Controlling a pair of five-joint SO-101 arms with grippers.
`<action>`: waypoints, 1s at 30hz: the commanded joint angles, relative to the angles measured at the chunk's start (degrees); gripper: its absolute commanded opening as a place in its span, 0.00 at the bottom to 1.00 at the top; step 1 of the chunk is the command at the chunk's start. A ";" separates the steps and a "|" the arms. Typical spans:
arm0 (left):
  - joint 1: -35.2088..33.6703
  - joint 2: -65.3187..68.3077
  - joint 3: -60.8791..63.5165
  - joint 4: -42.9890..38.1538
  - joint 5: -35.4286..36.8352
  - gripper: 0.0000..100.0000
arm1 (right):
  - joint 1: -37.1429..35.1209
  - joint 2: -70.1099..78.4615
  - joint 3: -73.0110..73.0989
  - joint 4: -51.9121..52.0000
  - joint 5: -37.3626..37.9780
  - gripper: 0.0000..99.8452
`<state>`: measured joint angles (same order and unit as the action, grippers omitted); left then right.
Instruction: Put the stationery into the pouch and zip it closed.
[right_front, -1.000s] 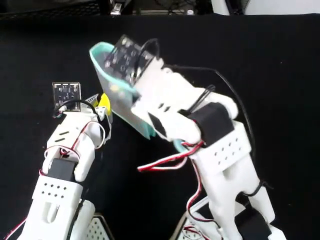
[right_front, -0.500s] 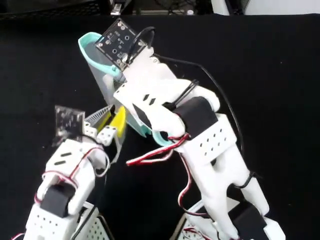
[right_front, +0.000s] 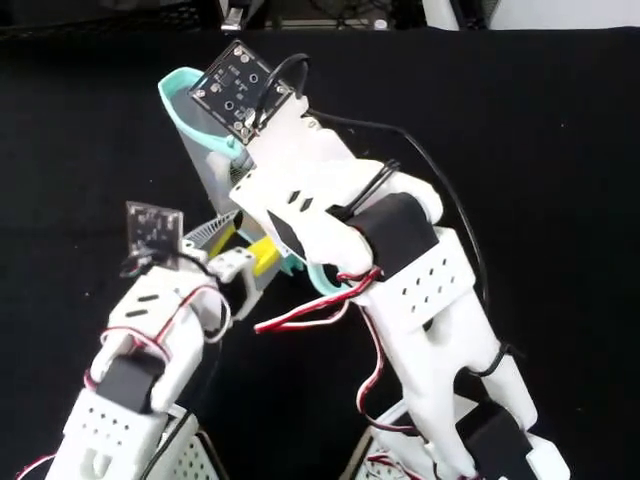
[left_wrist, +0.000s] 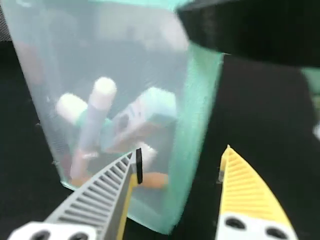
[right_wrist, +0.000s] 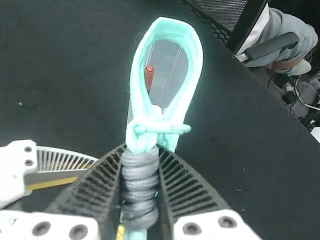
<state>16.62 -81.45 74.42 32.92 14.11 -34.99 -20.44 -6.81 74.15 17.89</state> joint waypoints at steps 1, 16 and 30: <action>-5.76 5.19 -0.48 -5.45 -1.23 0.27 | 2.64 -0.40 -2.68 0.26 -0.18 0.01; -11.03 9.14 -0.75 -7.38 -1.14 0.27 | 4.66 -0.04 -13.85 14.59 -0.18 0.01; -10.59 -7.03 -9.10 12.13 -0.79 0.27 | -0.26 0.04 -9.27 12.04 -0.18 0.01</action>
<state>6.24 -81.27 69.23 42.51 13.14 -34.02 -20.18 -16.13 87.96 17.89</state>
